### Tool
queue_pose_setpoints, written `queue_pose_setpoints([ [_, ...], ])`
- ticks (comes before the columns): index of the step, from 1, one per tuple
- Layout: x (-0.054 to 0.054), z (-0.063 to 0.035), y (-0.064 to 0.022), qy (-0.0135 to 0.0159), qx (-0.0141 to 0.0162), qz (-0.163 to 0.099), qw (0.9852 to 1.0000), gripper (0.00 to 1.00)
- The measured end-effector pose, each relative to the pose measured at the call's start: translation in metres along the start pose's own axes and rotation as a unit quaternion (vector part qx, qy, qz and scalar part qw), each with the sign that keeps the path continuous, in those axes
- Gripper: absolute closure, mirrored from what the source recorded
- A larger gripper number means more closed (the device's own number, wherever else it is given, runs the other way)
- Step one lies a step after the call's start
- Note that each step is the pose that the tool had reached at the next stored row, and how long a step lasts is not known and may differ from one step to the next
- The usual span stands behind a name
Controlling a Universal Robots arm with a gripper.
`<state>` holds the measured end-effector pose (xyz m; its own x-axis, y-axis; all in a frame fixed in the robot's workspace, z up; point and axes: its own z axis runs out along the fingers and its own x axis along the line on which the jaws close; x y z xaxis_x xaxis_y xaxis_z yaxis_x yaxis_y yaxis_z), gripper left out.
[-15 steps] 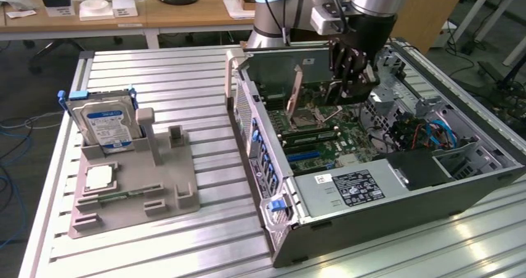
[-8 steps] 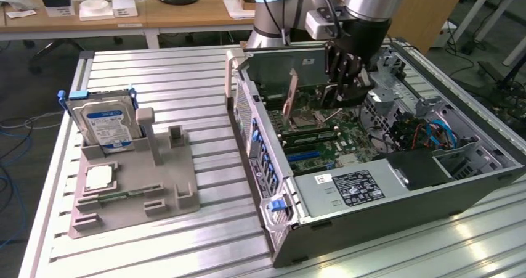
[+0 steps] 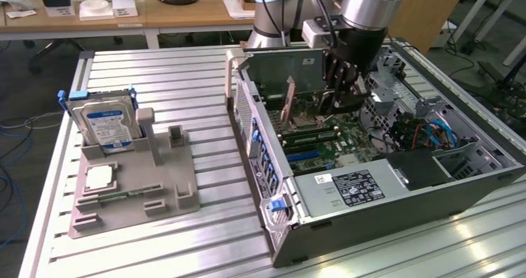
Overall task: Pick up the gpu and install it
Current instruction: 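Insert the gpu into the slot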
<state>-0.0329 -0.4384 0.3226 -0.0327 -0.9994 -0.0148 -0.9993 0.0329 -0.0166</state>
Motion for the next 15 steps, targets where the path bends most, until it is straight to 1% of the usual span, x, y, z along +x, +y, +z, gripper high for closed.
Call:
queue_pose_setpoints([
  [7,0.007,0.0088,0.0014,0.0001,0.0,0.0,1.0,0.72],
  [15,0.009,0.019,0.0099,0.0001,-0.0001,0.0,1.0,0.72],
])
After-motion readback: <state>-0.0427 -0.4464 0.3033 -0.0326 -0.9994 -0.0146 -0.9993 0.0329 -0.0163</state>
